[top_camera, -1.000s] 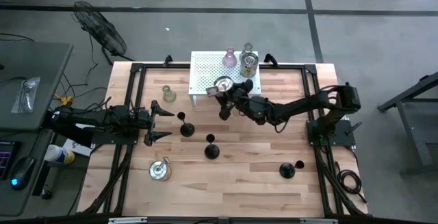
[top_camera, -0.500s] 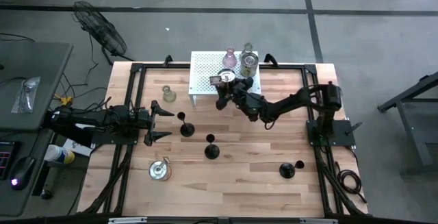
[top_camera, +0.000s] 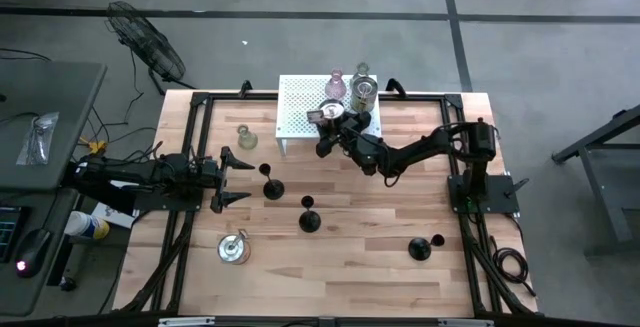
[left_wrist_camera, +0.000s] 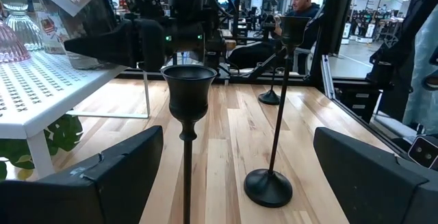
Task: Pick & Place candle stick holders
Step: Put the brown scented candle on the shelf aligned with the other scented candle
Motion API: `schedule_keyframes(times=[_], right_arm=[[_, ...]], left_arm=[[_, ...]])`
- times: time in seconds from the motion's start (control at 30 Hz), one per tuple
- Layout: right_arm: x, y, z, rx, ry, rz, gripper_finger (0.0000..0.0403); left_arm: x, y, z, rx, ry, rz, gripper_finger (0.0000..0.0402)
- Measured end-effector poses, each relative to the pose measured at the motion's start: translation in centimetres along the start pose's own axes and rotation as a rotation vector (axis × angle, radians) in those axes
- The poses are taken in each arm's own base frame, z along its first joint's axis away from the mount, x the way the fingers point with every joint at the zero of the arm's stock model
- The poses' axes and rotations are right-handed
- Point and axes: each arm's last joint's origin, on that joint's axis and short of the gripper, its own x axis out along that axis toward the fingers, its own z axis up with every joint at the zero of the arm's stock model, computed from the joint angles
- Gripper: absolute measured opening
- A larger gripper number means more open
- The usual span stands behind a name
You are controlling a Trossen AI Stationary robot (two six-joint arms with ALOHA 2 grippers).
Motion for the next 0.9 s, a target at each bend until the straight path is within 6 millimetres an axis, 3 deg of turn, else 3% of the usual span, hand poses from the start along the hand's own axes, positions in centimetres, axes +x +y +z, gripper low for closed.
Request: schedule_keyframes(times=[0.2,0.9], right_arm=[[0.0,0.0,-0.02,-0.002,0.002,0.0,0.0396],[-0.3,0.14,0.66,0.015,-0.05,-0.058,0.04]], left_arm=[[0.0,0.0,-0.01,0.0,0.0,0.0,0.0372],[0.0,0.0,0.0,0.0,0.0,-0.001,0.0372]])
